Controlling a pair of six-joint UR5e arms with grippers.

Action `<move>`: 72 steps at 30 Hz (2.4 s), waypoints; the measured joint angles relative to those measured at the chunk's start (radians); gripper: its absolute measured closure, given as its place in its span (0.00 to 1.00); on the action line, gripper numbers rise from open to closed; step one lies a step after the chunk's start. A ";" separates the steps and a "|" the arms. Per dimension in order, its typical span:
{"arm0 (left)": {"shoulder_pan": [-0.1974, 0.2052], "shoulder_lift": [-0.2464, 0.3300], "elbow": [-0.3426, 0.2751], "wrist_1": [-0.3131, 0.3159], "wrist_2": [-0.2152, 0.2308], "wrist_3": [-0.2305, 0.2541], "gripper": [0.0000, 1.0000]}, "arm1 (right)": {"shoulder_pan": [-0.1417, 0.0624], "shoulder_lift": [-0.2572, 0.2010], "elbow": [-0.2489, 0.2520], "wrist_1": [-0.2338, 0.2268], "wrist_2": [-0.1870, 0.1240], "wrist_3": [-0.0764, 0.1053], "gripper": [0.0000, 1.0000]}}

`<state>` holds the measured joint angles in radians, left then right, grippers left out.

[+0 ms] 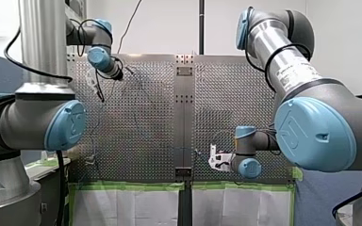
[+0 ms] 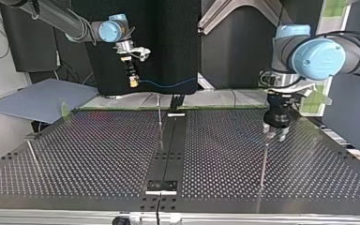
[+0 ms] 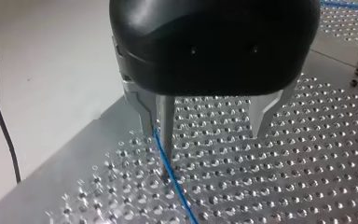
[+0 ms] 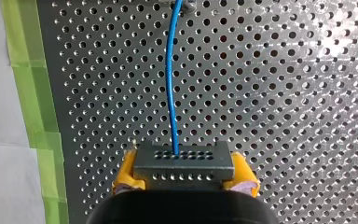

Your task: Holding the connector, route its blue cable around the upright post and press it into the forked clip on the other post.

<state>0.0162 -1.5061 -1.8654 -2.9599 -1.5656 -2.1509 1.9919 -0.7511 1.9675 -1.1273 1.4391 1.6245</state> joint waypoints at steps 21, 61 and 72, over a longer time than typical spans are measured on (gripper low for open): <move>0.034 -0.039 0.009 0.186 0.006 -0.147 0.02 | 0.001 0.000 0.000 -0.003 0.000 -0.001 1.00; 0.034 -0.144 0.262 0.515 0.021 -0.127 0.02 | 0.018 0.000 0.000 -0.002 0.000 -0.003 1.00; 0.032 -0.154 0.326 0.538 0.009 -0.086 0.02 | 0.019 0.000 0.000 -0.002 0.000 -0.003 1.00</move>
<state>0.0483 -1.6604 -1.5394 -2.4221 -1.5567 -2.2374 2.0105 -0.7511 1.9675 -1.1292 1.4390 1.6212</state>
